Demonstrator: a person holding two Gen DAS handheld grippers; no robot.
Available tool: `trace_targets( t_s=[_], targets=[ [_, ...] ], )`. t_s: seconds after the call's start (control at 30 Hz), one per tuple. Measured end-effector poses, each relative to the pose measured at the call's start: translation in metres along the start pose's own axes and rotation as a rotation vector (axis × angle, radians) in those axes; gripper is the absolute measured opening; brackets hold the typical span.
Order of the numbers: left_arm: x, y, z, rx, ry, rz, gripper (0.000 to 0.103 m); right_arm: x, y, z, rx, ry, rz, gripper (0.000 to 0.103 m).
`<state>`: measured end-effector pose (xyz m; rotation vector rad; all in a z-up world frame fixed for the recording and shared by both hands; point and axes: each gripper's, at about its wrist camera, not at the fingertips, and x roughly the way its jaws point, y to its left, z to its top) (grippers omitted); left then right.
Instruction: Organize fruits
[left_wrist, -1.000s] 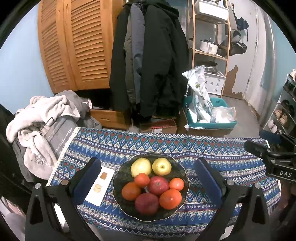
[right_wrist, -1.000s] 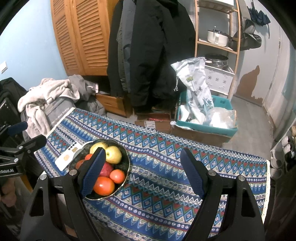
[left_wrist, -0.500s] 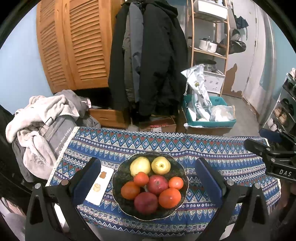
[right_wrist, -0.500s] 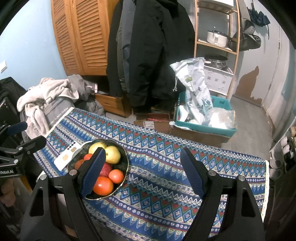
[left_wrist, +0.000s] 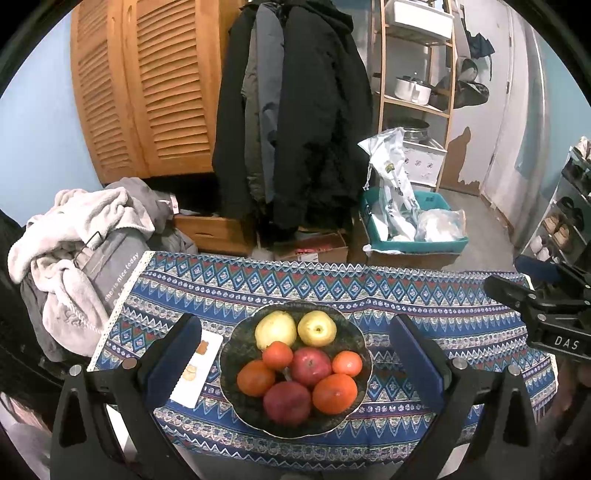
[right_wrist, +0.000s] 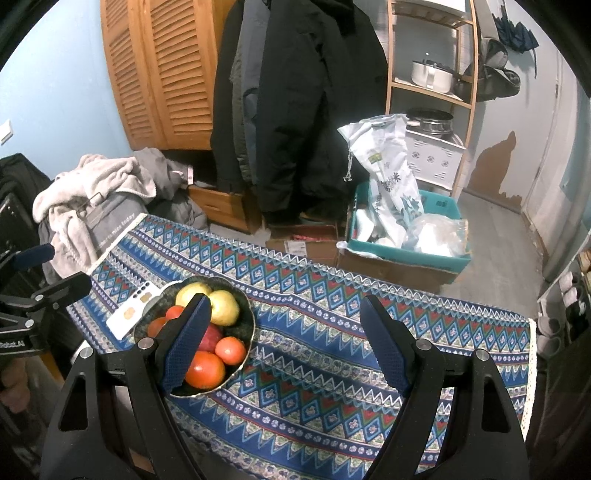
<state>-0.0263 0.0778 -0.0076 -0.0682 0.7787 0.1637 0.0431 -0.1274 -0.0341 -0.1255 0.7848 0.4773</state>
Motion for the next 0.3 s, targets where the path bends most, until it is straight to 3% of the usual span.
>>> trace_targets(
  t_s=[0.3],
  targets=[
    [0.0017, -0.0009, 0.0002, 0.004, 0.01, -0.001, 0.103, -0.0003, 0.0015, -0.0001, -0.001, 0.001, 0.0, 0.082]
  ],
)
